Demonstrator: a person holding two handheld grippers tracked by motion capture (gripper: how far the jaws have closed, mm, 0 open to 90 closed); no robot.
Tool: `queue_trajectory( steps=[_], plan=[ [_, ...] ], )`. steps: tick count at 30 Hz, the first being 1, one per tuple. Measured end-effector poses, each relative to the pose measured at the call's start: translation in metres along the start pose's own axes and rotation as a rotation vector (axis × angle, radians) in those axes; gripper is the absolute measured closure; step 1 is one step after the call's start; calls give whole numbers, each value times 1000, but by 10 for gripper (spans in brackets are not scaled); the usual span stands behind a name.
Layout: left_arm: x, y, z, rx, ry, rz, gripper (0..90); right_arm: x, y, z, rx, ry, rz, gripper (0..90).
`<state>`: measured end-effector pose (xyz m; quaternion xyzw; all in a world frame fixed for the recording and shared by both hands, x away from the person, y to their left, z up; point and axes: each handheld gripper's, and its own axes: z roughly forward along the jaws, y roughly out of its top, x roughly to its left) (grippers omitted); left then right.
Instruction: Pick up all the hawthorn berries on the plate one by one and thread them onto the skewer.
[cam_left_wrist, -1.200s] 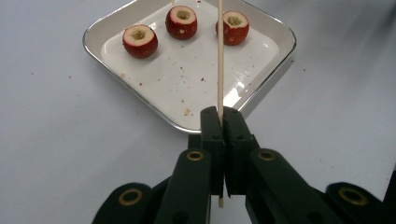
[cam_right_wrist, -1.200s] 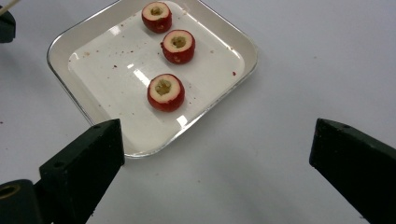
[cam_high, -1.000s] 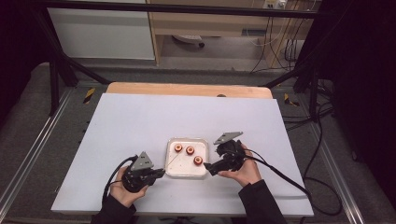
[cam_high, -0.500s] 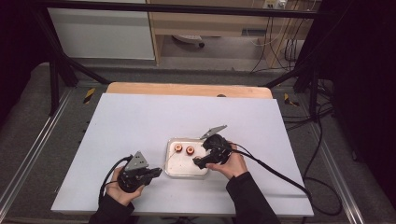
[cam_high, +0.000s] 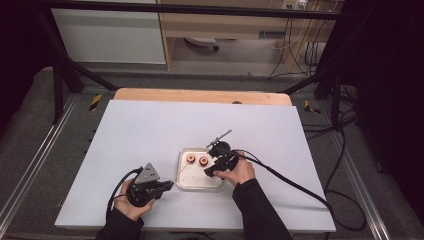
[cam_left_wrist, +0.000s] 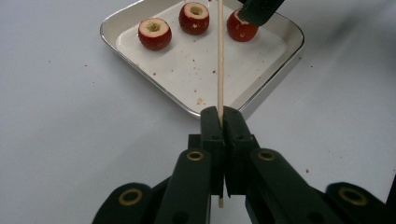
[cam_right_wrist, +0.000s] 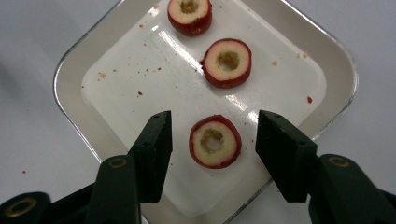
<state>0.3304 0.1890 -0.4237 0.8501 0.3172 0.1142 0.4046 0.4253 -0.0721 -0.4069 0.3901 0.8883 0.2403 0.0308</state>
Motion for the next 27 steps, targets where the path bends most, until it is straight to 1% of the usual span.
queue_trajectory(
  steps=[2, 3, 5, 9, 14, 19, 23, 26, 27],
  plan=[
    [0, 0, 0, 2, -1, 0, 885, -1, 1, 2, 18, 4, 31, 493],
    [0, 0, 0, 2, 0, 0, 885, -2, 1, 3, 26, 4, 31, 502],
    [0, 0, 0, 2, -1, 0, 885, -3, 1, 5, 40, 10, 47, 520],
    [1, 0, 0, 2, 0, 0, 885, -5, 2, 8, 51, 20, 65, 555],
    [0, 0, 1, 2, 0, 0, 884, -6, 2, 13, 67, 34, 73, 597],
    [0, 0, 1, 1, 2, 1, 884, -6, 2, 13, 76, 40, 96, 603],
    [-1, 0, 0, -7, 7, 0, 885, -5, 2, 6, 50, 52, 108, 604],
    [-1, 0, -2, -16, 13, -2, 885, -5, 2, -6, -7, 67, 122, 604],
    [-1, 0, -2, -17, 17, -4, 885, -4, 2, -10, -27, 75, 135, 604]
  ],
)
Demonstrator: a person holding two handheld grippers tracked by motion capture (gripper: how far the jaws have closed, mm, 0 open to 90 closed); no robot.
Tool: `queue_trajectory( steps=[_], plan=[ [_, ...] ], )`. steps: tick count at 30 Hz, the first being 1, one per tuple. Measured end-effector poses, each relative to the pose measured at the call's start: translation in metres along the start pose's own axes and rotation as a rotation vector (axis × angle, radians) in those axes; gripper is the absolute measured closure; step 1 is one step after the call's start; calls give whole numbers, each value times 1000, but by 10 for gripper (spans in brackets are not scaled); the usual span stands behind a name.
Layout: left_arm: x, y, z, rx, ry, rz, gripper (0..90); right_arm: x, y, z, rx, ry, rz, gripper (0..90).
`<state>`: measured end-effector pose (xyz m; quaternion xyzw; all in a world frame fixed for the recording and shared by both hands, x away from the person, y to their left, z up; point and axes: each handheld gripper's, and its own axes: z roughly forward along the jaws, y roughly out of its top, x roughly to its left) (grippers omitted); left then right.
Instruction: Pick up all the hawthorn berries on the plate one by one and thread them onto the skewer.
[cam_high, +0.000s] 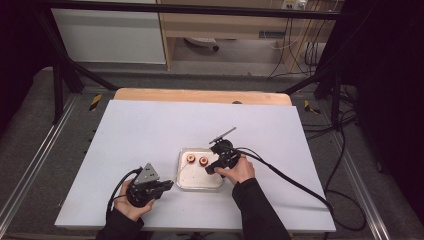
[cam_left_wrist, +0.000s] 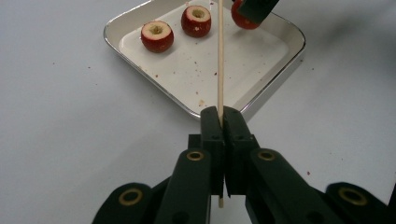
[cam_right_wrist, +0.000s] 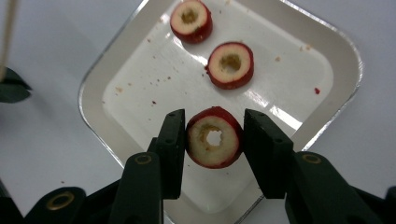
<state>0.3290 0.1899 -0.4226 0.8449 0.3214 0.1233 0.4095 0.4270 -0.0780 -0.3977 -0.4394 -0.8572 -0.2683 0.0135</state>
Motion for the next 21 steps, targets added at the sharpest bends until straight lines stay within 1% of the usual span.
queue_trajectory(
  steps=[5, 9, 14, 19, 21],
  plan=[
    [1, 0, -2, -15, 12, -10, 885, 1, -3, -19, -124, 45, 28, 604],
    [0, 0, -3, -20, 17, -21, 885, -4, -11, -26, -223, 92, 68, 605],
    [0, -1, -2, -21, 21, -39, 884, -8, -22, -28, -347, 151, 125, 605],
    [-2, -1, -1, -26, 23, -56, 884, -8, -27, -25, -472, 214, 180, 605],
    [-2, -1, -1, -27, 22, -60, 884, -7, -28, -23, -520, 226, 194, 605]
  ],
)
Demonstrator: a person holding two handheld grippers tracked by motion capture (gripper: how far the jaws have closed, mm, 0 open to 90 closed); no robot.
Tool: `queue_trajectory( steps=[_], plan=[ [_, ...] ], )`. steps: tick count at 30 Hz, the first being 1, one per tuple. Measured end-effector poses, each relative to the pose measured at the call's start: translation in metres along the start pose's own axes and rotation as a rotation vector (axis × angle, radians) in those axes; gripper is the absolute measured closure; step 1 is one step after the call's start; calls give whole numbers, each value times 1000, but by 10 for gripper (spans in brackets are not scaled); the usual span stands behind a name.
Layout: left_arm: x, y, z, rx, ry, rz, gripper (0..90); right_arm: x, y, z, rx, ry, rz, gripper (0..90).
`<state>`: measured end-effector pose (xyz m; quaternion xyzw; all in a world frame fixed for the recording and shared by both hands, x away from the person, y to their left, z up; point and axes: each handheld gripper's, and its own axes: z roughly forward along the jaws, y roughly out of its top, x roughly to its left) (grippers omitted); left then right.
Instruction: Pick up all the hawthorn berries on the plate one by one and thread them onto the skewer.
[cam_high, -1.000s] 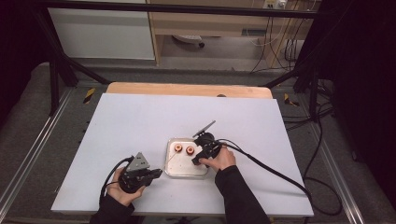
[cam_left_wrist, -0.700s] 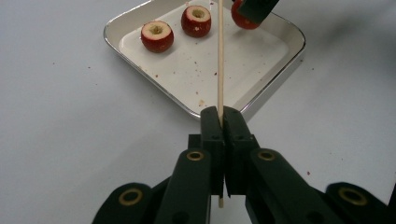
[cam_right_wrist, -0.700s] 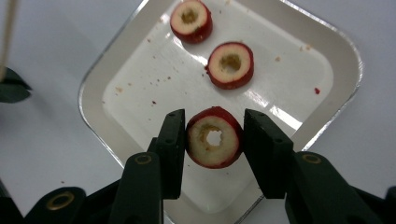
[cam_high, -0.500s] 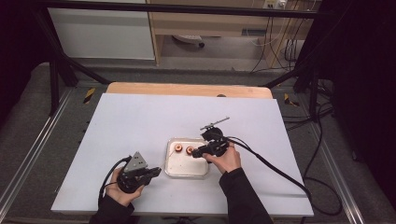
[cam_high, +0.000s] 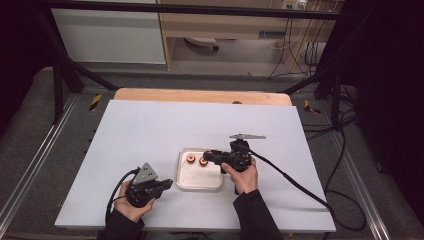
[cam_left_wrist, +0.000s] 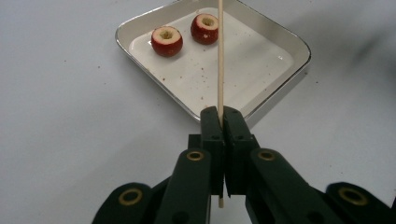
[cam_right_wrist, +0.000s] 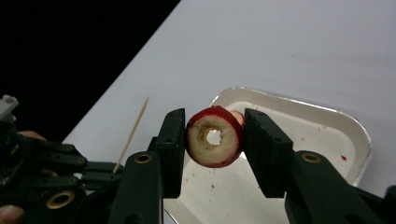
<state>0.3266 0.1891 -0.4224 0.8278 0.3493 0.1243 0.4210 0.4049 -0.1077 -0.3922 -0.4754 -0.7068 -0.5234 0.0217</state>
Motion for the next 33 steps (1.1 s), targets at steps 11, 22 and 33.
queue_trajectory(
  steps=[11, 22, 33],
  plan=[
    [-4, -1, 0, -17, 1, -43, 884, 8, -10, 9, -227, 53, 71, 606],
    [-8, 1, 2, -45, -2, -87, 883, 11, -13, 15, -398, 91, 129, 607],
    [-16, 5, 7, -78, -10, -102, 883, 15, -21, 19, -511, 135, 145, 607]
  ],
)
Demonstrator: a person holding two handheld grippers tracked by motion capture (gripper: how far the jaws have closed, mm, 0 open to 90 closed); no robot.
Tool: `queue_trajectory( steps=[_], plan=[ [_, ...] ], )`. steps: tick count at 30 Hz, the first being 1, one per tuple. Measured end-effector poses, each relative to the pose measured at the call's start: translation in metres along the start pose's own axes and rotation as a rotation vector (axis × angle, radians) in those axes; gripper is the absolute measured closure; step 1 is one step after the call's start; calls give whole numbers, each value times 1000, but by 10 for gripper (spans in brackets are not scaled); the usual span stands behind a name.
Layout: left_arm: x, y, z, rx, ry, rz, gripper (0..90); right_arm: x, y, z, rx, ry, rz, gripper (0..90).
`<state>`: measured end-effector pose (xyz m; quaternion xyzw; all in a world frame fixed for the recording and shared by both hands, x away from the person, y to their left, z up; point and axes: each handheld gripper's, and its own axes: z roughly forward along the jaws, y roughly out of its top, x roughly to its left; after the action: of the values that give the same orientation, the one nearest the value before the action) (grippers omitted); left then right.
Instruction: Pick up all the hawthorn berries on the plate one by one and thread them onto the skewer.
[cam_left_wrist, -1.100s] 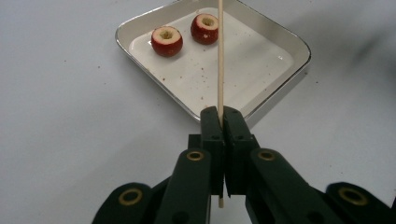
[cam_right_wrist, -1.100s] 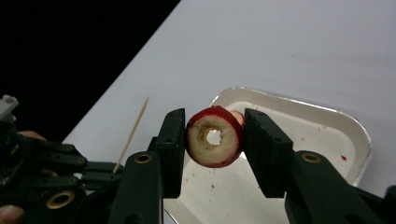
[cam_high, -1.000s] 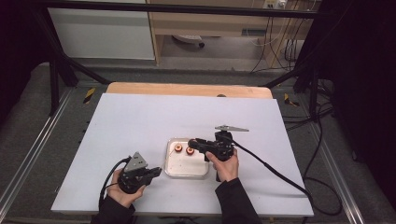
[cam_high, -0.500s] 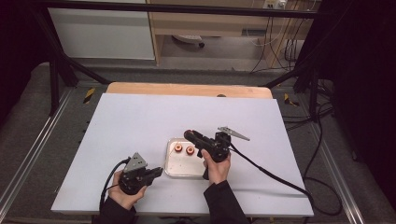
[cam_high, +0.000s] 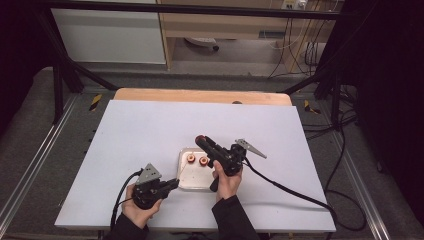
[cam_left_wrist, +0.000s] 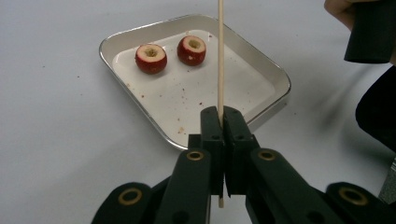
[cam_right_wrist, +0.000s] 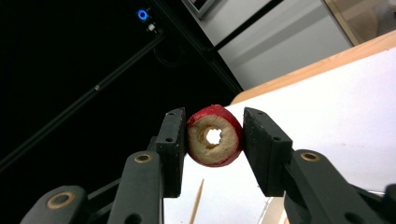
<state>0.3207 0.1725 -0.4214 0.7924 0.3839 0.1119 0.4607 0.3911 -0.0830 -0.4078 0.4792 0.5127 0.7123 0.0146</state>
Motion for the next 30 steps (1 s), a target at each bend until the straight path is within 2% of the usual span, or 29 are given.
queue_trajectory(
  steps=[13, 22, 30],
  plan=[
    [1, 0, 1, -4, -4, -6, 883, -3, -12, 3, -9, 15, 23, 607],
    [1, 0, 1, -5, -6, -12, 884, -2, -12, 2, -6, 29, 18, 608],
    [1, 0, 2, -10, -1, -20, 884, -3, -16, 3, 0, 29, 36, 608]
  ],
)
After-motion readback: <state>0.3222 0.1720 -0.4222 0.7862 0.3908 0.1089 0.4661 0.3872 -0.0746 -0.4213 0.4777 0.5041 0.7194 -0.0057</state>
